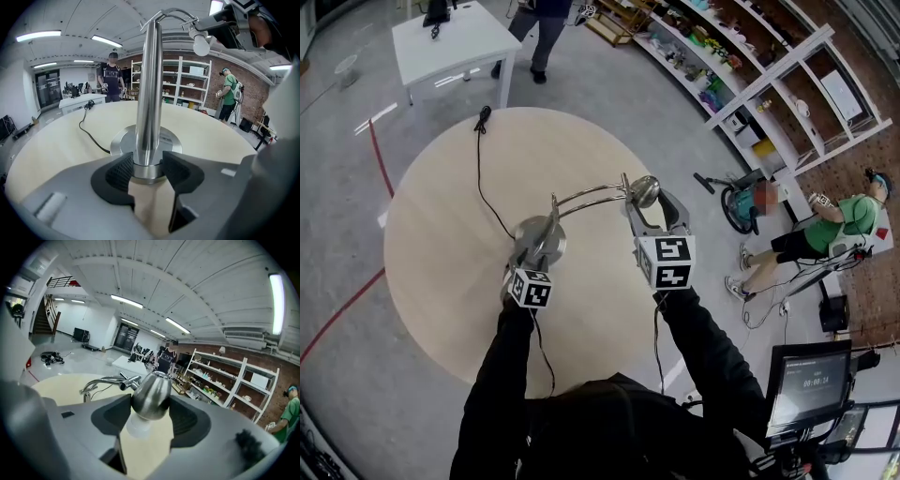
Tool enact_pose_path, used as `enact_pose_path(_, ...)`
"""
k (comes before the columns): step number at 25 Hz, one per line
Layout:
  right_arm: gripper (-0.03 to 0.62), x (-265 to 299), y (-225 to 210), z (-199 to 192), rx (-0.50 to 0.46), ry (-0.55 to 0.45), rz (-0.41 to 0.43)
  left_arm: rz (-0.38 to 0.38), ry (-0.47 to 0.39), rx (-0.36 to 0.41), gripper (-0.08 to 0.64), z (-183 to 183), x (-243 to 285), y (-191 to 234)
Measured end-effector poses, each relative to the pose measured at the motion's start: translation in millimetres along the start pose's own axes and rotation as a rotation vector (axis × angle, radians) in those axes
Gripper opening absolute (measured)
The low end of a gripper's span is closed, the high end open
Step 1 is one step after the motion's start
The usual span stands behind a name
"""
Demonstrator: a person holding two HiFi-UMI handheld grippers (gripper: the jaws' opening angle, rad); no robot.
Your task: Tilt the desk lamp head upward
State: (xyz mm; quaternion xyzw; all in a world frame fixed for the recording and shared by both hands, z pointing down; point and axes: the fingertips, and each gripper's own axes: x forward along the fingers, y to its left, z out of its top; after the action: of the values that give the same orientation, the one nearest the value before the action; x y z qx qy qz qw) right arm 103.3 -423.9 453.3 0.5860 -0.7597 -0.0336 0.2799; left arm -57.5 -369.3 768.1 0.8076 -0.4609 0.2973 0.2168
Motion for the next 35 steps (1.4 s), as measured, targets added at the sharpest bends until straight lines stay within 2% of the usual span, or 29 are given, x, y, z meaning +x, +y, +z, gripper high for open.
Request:
enact_pose_path(2,0.268,-3.3,1.1,2.3,-0.015,-0.011,0.001,-0.017,-0.034,0.013,0.232,6.5,-5.8,-2.3)
enact_pose_path(3,0.268,-4.1,1.3,2.9,-0.017,-0.016,0.004,-0.021,-0.074,0.028,0.262,15.7,-12.5,-2.0)
enact_pose_path(4,0.268,-4.6,1.3,3.5,-0.018,-0.021,0.007,-0.019,-0.121,0.048,0.262,28.0,-21.4,-0.7)
enact_pose_path(9,0.269,-3.6,-1.7,8.5,-0.033,-0.036,0.019,0.006,-0.38,0.114,0.261,115.5,-82.4,7.1)
enact_pose_path(12,0.27,-7.0,-0.9,10.7,-0.055,-0.046,0.026,-0.05,-0.506,0.126,0.252,162.1,-120.9,-4.5)
enact_pose_path(14,0.27,-10.0,0.1,14.9,-0.083,-0.06,0.026,-0.09,-0.549,0.099,0.243,183.1,-136.3,-10.1)
enact_pose_path(18,0.27,-12.8,5.7,27.9,-0.169,-0.098,0.031,-0.113,-0.524,0.061,0.18,185.4,-133.9,-10.3)
enact_pose_path(22,0.27,-14.8,11.5,37.1,-0.241,-0.126,0.042,-0.124,-0.516,0.017,0.157,180.8,-127.4,-11.3)
enact_pose_path(28,0.268,-17.1,18.1,50.2,-0.336,-0.147,0.044,-0.12,-0.495,0.065,0.087,179.7,-127.0,-15.7)
enact_pose_path(35,0.267,-22.1,29.5,71.5,-0.443,-0.21,0.077,-0.136,-0.483,0.062,0.089,179.8,-124.2,-16.1)
